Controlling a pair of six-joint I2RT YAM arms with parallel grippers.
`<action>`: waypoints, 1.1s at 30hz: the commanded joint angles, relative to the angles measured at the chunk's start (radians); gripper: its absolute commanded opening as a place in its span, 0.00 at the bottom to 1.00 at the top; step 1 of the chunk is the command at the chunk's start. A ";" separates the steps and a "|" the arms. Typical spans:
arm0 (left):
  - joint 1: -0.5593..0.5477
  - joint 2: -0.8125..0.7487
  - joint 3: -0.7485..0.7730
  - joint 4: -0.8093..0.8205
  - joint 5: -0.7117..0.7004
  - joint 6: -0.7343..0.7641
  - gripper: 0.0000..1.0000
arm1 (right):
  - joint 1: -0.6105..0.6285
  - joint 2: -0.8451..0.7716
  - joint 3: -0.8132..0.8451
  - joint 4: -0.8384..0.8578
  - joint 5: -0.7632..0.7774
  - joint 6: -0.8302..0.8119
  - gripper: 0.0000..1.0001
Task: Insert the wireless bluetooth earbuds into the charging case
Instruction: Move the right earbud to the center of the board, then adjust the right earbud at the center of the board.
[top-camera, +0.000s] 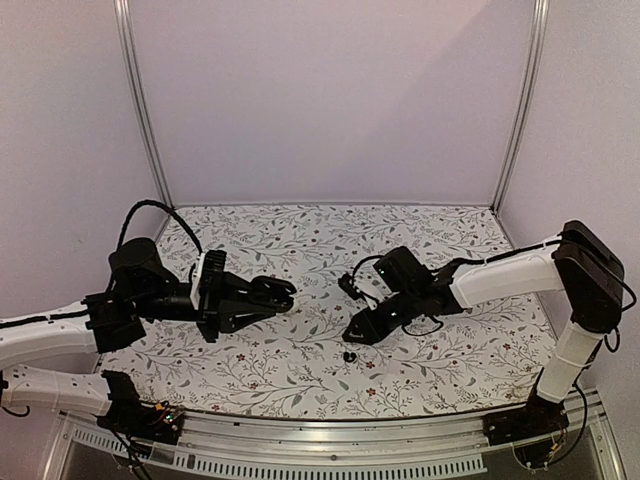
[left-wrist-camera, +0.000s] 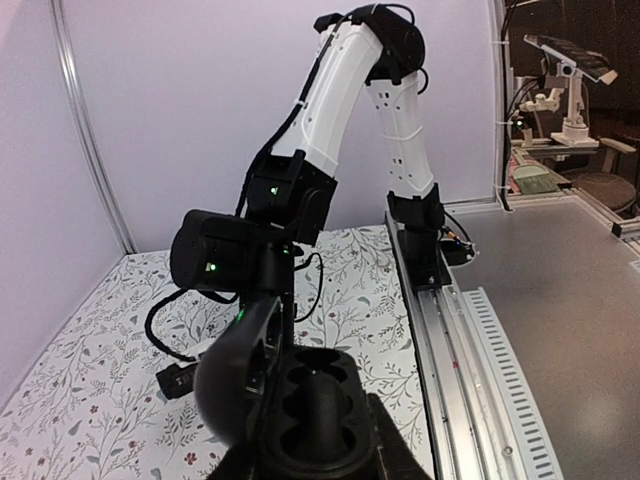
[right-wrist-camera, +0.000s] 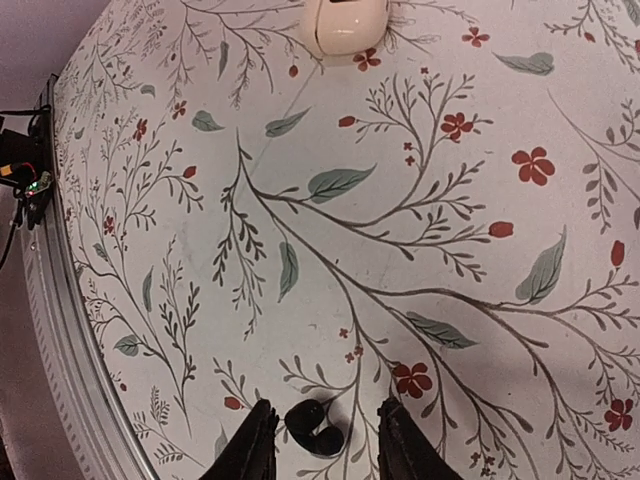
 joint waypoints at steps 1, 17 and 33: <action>0.015 -0.025 -0.015 0.006 -0.010 0.018 0.00 | 0.027 -0.160 -0.025 -0.008 0.026 -0.153 0.34; 0.015 -0.028 -0.016 0.006 -0.003 0.025 0.00 | 0.190 -0.191 -0.180 0.084 0.194 -0.559 0.32; 0.015 -0.035 -0.019 0.005 -0.005 0.026 0.00 | 0.227 -0.046 -0.098 0.090 0.455 -0.541 0.44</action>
